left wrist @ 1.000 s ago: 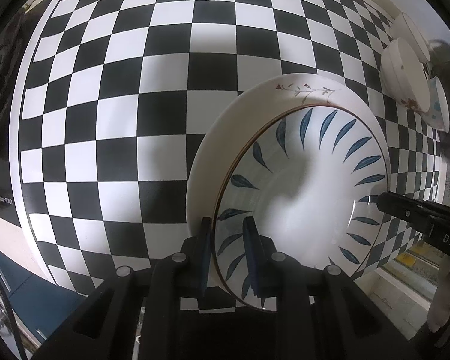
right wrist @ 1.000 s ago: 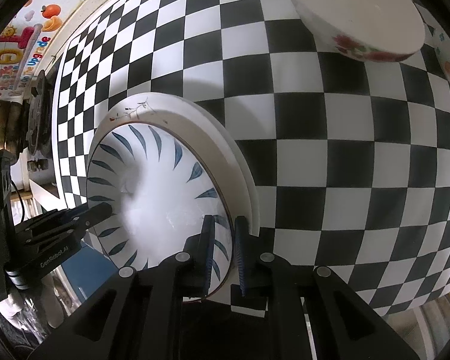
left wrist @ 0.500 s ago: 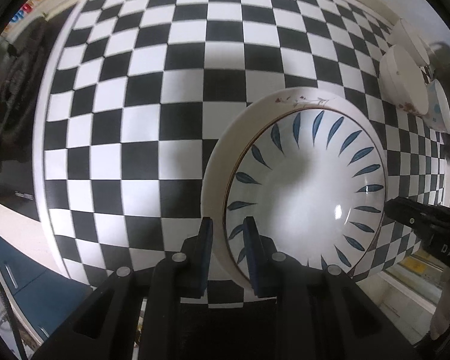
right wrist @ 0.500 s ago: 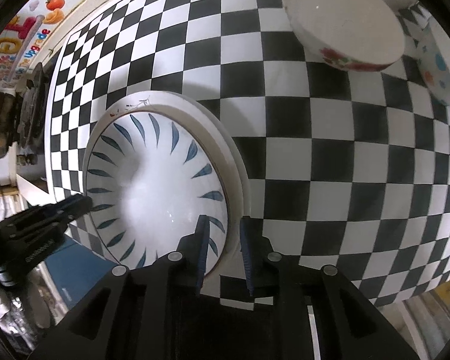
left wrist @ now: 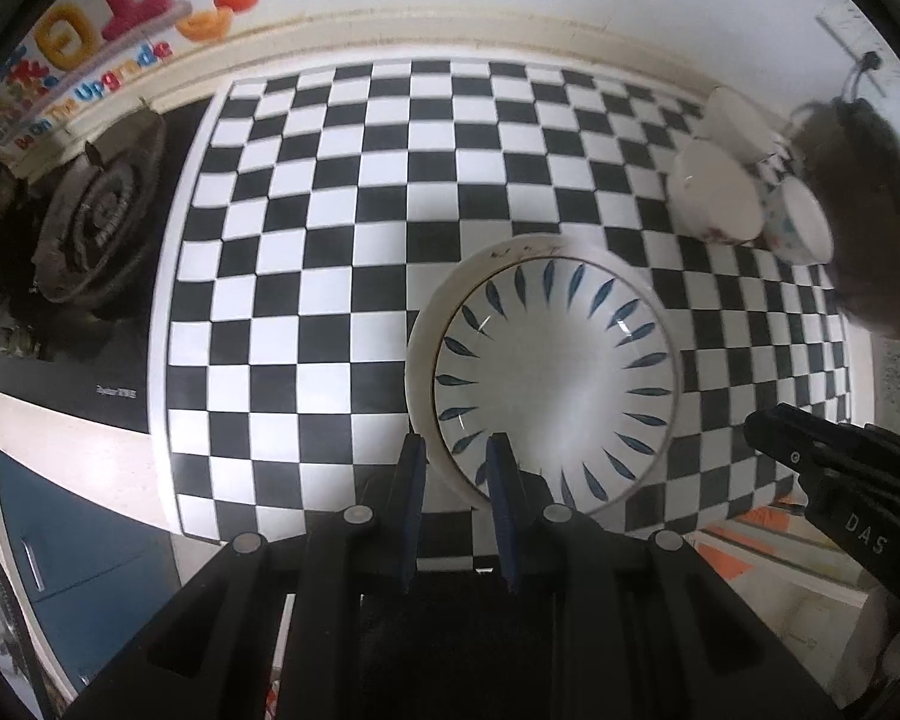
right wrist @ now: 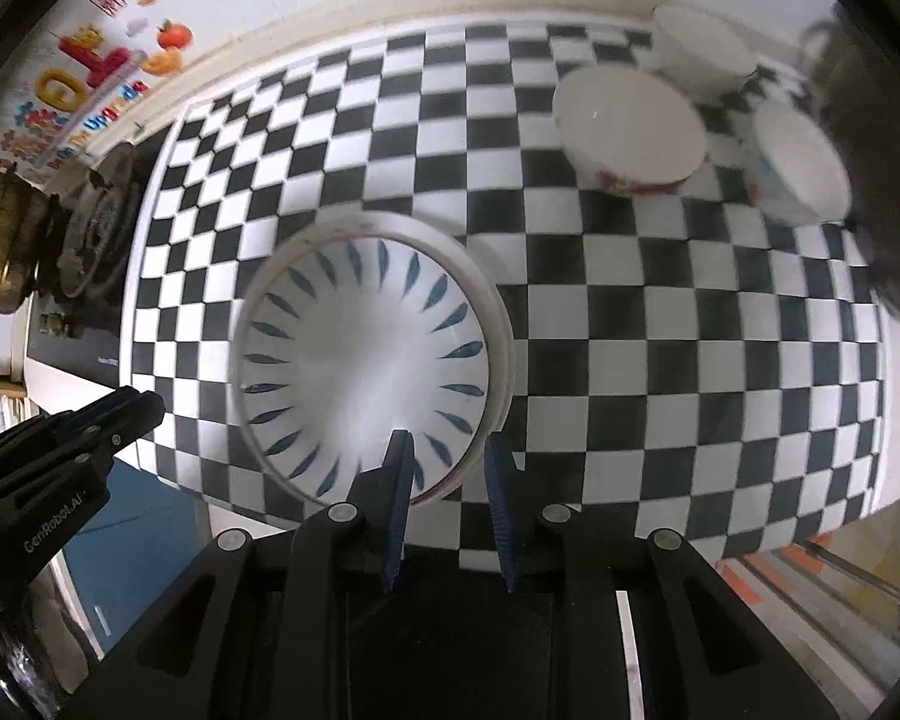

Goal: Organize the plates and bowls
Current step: 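Open both tools and lift them away from the plate stack, then grasp the plain white bowl rim with the left tool while the right tool grips it too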

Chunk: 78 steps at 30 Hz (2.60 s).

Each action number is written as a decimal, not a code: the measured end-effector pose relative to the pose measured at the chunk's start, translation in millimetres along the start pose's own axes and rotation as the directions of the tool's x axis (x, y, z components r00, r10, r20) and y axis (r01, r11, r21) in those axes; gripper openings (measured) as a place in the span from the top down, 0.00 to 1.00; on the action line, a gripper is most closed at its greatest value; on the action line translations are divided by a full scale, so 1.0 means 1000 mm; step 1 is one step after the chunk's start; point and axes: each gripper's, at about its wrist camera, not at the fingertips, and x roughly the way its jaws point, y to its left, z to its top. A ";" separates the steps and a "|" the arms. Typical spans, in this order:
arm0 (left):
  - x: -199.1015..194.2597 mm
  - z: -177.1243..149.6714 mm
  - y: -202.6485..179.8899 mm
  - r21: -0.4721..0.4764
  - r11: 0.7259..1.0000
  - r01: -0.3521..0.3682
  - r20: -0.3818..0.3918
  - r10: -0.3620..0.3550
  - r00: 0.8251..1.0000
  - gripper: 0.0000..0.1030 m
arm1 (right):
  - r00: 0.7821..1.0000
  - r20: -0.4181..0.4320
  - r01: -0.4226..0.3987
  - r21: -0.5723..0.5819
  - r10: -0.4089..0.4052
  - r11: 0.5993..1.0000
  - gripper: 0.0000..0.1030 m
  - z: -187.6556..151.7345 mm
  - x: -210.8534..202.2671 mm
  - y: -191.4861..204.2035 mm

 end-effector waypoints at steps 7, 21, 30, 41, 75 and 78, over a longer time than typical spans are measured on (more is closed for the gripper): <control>-0.045 -0.013 -0.006 0.030 0.999 0.039 0.061 -0.041 0.997 0.82 | 0.996 0.084 -0.011 0.012 0.010 1.000 0.74 -0.024 -0.059 0.016; -0.090 -0.033 -0.012 0.106 0.992 0.068 0.131 -0.082 0.988 0.82 | 0.986 0.164 -0.019 0.034 0.013 0.999 0.74 -0.059 -0.116 0.040; -0.085 -0.002 -0.028 0.055 0.994 0.090 0.190 -0.099 0.977 0.74 | 0.980 0.185 -0.091 0.070 0.077 0.993 0.36 -0.049 -0.114 0.004; -0.001 0.125 -0.105 -0.035 0.998 0.052 0.155 -0.046 0.987 0.73 | 0.978 0.202 -0.093 0.155 0.060 0.984 0.36 0.073 -0.058 -0.148; 0.160 0.185 -0.185 -0.123 0.978 0.166 -0.174 -0.186 0.967 0.84 | 0.979 -0.195 -0.086 -0.106 0.064 0.991 0.93 0.230 0.106 -0.203; 0.147 0.174 -0.189 -0.095 0.982 0.161 -0.173 -0.176 0.969 0.84 | 0.980 -0.186 -0.097 -0.105 0.076 0.990 0.93 0.208 0.096 -0.201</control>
